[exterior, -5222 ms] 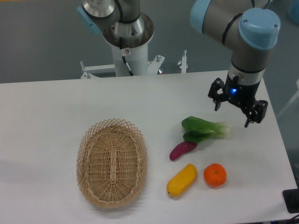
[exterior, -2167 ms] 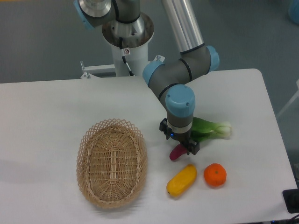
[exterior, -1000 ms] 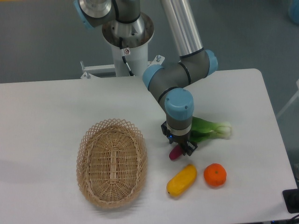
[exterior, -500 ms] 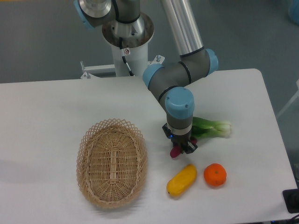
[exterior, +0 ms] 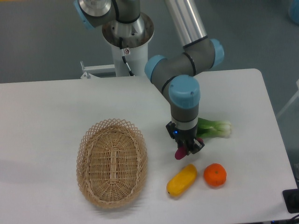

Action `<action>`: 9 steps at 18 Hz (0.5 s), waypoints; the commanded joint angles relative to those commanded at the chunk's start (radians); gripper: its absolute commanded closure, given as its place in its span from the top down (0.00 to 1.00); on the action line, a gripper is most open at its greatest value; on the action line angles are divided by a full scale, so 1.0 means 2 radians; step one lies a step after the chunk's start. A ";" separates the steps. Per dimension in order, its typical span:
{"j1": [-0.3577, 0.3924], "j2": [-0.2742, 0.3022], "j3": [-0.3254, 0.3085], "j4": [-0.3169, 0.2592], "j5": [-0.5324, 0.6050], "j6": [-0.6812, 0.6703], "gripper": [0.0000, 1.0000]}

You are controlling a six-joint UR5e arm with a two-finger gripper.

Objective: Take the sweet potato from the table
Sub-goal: 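Lift the held sweet potato up off the table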

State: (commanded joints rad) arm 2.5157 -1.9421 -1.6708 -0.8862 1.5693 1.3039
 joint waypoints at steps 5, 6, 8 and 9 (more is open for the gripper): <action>0.005 0.006 0.097 -0.136 -0.001 0.000 0.32; 0.013 0.008 0.109 -0.150 -0.003 0.002 0.32; 0.028 0.016 0.121 -0.167 -0.029 0.005 0.32; 0.039 0.025 0.125 -0.172 -0.046 0.005 0.32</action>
State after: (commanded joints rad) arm 2.5937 -1.8916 -1.4205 -1.2302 1.4776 1.3146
